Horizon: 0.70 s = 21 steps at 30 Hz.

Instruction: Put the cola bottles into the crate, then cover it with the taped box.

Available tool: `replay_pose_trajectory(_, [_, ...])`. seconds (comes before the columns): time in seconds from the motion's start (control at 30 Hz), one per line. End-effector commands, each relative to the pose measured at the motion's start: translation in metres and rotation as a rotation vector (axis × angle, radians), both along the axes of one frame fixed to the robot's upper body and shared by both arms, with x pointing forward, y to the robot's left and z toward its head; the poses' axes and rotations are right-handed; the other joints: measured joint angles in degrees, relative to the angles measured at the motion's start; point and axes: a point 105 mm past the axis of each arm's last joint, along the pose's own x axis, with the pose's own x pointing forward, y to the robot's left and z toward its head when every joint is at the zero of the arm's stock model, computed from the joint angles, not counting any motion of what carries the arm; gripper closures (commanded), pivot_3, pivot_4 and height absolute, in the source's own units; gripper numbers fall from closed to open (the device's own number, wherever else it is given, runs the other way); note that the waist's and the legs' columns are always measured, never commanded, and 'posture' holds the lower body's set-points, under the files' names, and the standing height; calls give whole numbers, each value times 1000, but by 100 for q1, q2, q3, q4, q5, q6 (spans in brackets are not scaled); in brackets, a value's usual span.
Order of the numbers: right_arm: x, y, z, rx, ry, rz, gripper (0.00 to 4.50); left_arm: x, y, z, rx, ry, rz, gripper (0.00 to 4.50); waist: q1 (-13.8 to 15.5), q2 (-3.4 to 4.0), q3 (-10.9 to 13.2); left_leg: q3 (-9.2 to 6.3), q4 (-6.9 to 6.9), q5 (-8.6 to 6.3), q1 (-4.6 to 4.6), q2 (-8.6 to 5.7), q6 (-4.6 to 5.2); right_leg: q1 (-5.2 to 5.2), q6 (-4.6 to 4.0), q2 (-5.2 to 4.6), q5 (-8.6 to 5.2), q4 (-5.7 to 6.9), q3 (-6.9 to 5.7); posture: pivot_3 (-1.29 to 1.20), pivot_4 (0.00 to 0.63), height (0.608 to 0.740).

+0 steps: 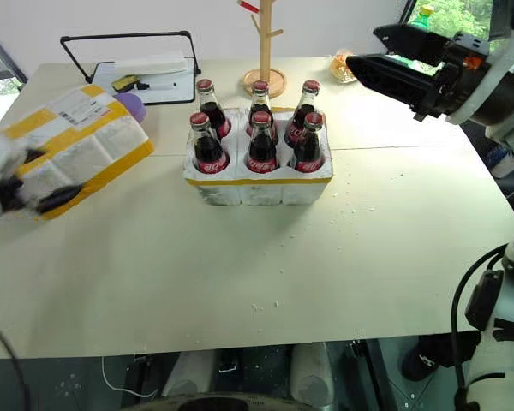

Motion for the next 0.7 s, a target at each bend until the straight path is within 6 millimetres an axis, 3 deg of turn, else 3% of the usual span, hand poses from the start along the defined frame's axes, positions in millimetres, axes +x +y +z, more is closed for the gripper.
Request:
replay_pose_trajectory(0.03, [-14,18,-4,-34,-4,137,64,-15,30,20,240,-115,144,0,51,2,-1,-2,-1,-1,0,0,-3,-5,-3,-2,0,0,-1,0,150,740])
replay_pose_trajectory(0.17, [-12,26,-16,-52,22,175,64,-16,60,6,361,-151,270,0,130,3,-1,-3,-1,-30,-1,-3,12,-24,-15,-12,5,-5,0,0,150,740])
replay_pose_trajectory(0.33, [-11,29,-14,-46,20,177,64,0,82,-18,482,-182,315,0,173,3,-2,-1,-5,-31,-6,-3,12,-37,-19,-16,13,-3,0,0,150,740])
replay_pose_trajectory(0.53, [-11,26,-11,-47,19,142,64,33,86,-49,517,-187,285,0,167,-1,-5,9,-9,-15,-12,-2,-16,-32,-25,-22,20,-1,-2,0,150,740])
replay_pose_trajectory(0.7, [-16,24,-10,-50,19,116,64,54,80,-59,546,-194,237,0,157,-3,-6,31,-17,-12,-12,1,-18,-41,-26,-26,21,6,-7,0,150,740])
